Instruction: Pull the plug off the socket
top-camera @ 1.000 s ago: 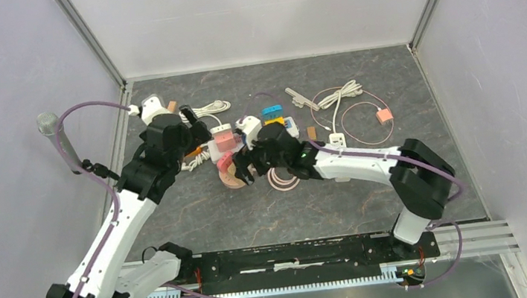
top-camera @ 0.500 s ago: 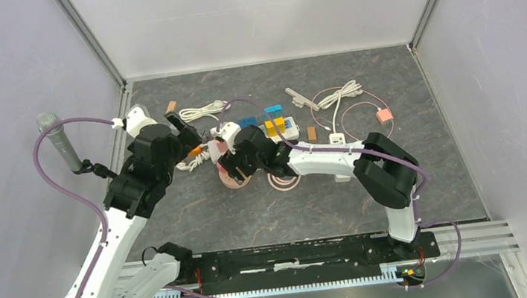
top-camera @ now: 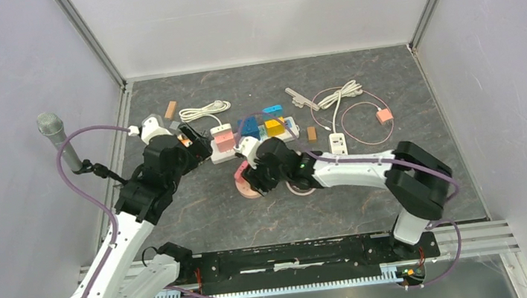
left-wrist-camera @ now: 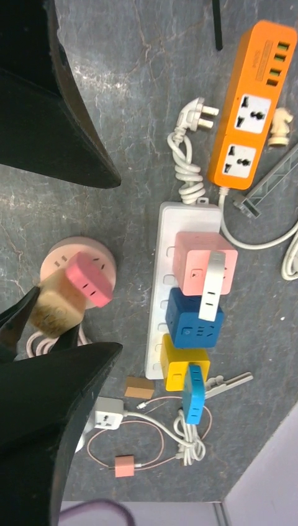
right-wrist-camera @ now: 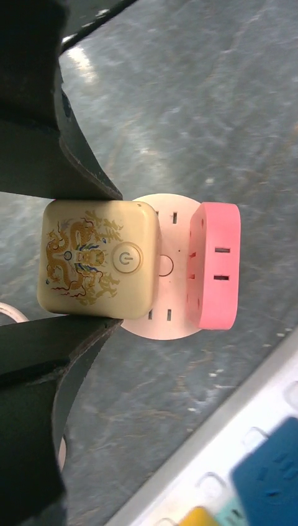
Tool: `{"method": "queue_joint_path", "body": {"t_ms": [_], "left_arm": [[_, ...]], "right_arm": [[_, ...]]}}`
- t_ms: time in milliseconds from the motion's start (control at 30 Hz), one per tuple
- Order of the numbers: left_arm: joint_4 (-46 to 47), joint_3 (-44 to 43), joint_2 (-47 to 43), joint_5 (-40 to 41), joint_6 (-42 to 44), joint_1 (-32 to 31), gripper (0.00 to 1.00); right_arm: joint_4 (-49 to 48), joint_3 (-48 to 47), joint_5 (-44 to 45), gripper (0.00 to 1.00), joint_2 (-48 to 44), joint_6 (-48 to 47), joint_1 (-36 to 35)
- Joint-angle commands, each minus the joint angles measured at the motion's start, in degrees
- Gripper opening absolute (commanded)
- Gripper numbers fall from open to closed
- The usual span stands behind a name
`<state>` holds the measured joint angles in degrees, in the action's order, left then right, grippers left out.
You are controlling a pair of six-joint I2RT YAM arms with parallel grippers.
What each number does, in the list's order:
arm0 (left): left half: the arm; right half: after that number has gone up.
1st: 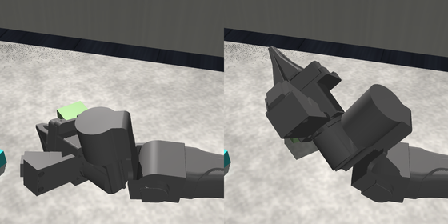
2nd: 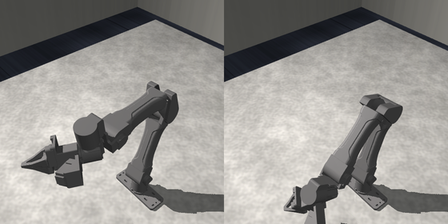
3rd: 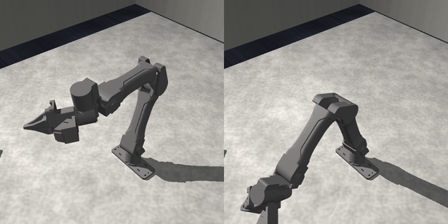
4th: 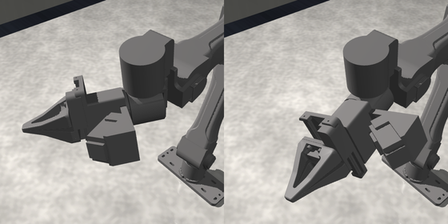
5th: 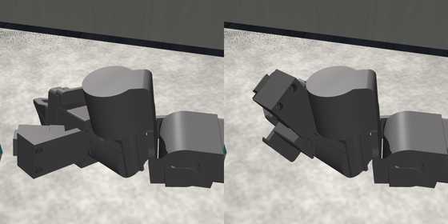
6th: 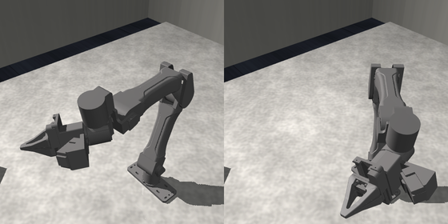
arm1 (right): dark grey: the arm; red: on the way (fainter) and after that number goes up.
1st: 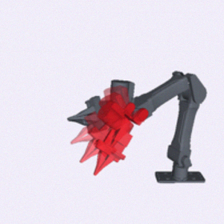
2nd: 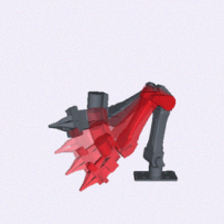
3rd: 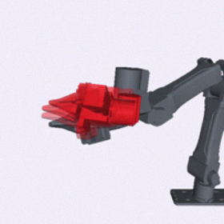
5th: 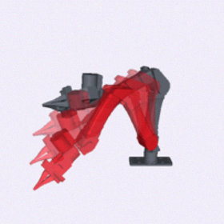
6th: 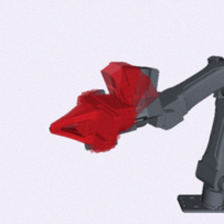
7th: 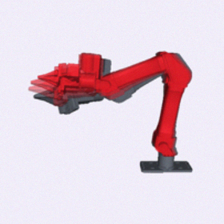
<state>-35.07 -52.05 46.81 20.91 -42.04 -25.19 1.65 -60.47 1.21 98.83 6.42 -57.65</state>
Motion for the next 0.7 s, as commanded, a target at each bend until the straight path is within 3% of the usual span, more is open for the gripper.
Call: {"method": "queue_joint_path", "body": {"t_ms": [0, 133, 267, 367, 500, 667], "left_arm": [[5.8, 3.4, 0.0, -4.6, 1.4, 0.3, 1.00], [9.3, 6.9, 1.8, -13.0, 3.2, 0.3, 1.00], [12.5, 10.0, 5.2, -21.3, 3.1, 0.3, 1.00], [14.4, 12.0, 7.6, -24.9, 1.9, 0.3, 1.00], [15.1, 13.3, 10.2, -26.9, 1.0, 0.3, 1.00], [16.0, 15.0, 11.9, -28.1, 0.4, 0.3, 0.93]], "right_arm": [[5.9, 6.3, -3.4, 0.47, -7.1, -8.3, -0.2], [9.7, 9.0, -5.9, 0.53, -10.2, -14.2, -0.2], [8.3, 10.2, -5.9, 0.87, -11.5, -13.9, 0.1], [4.7, 10.6, -5.0, 0.98, -13.3, -11.3, 0.3], [2.1, 11.1, -4.2, 0.98, -13.2, -10.5, 0.4], [1.0, 10.4, -4.3, 0.86, -11.1, -14.5, 0.5]]}}
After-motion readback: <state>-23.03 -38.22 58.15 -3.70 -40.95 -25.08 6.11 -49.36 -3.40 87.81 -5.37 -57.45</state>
